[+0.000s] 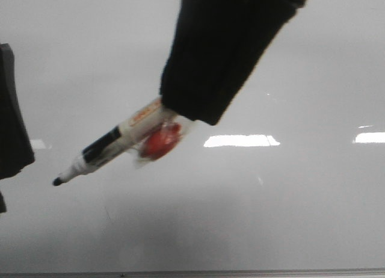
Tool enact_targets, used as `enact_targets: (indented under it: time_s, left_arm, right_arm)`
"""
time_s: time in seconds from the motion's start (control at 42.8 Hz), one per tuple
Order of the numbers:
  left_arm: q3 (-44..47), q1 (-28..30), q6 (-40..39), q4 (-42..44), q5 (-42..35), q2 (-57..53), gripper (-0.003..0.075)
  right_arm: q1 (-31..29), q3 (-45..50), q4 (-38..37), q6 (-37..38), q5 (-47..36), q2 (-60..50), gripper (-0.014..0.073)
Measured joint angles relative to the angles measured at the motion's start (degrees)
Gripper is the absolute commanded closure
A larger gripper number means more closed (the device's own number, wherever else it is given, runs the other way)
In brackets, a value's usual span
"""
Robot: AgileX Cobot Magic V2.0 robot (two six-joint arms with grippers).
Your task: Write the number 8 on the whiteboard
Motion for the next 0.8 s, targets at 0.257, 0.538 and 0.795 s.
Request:
enact_targets:
  time_s: [0.257, 0.538, 0.795]
  left_arm:
    - [11.28, 11.91, -0.34, -6.92, -9.58, -15.54, 0.0741]
    - [28.71, 23.38, -0.59, -20.95, -26.46, -45.16, 0.0741]
    - [35.85, 24.96, -0.61, -27.17, -35.54, -63.64, 0.0741]
  right_arm:
    - [-10.09, 15.66, 1.69, 0.03, -11.69, -14.55, 0.0652]
    - [-11.44, 22.28, 9.48, 0.03, -25.46, -18.04, 0.0652]
    - [-11.44, 20.63, 13.71, 0.03, -33.93, -12.74, 0.0652]
